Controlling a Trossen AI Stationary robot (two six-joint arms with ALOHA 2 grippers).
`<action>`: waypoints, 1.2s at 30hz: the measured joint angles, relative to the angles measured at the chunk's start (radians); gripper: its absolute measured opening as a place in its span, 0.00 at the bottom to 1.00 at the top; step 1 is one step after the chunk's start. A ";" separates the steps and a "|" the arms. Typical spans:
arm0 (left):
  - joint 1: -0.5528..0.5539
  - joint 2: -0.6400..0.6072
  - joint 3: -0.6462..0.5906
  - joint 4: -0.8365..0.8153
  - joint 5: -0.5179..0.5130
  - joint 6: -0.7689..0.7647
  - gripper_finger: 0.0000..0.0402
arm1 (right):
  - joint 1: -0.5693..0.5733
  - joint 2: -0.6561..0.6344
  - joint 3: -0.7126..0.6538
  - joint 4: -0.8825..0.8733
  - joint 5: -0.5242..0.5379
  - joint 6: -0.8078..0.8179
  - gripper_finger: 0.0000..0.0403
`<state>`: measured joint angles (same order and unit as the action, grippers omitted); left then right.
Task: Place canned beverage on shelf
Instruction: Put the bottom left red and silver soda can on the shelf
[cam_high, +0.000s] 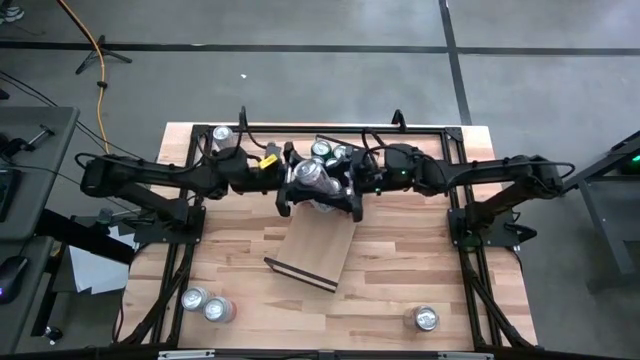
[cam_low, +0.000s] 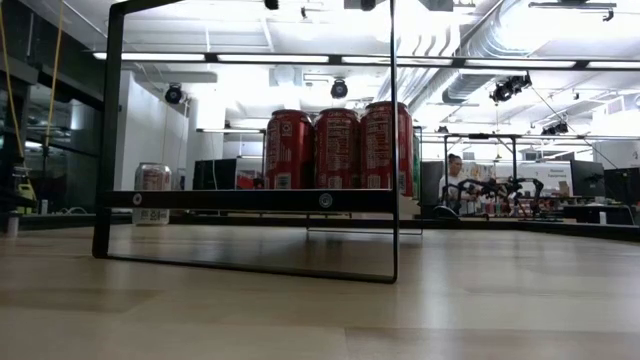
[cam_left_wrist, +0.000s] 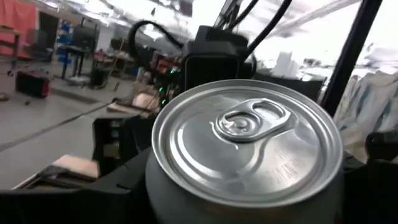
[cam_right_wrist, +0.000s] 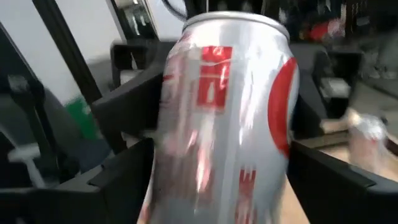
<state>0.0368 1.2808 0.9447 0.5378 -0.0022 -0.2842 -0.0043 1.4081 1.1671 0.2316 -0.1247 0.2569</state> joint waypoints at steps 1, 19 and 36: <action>0.000 -0.008 -0.001 -0.027 -0.014 0.007 0.57 | -0.004 -0.014 -0.001 -0.041 0.002 -0.006 0.83; -0.204 -0.254 -0.188 -0.447 -0.176 -0.054 0.57 | 0.080 -0.185 -0.001 -0.516 0.115 0.083 0.91; -0.140 -0.238 -0.542 -0.112 -0.055 0.362 0.57 | 0.133 -0.158 -0.003 -0.448 0.355 0.152 0.92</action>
<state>-0.1030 1.0431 0.4026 0.4257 -0.0570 0.0780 0.1284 1.2505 1.1644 -0.2168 0.2301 0.4092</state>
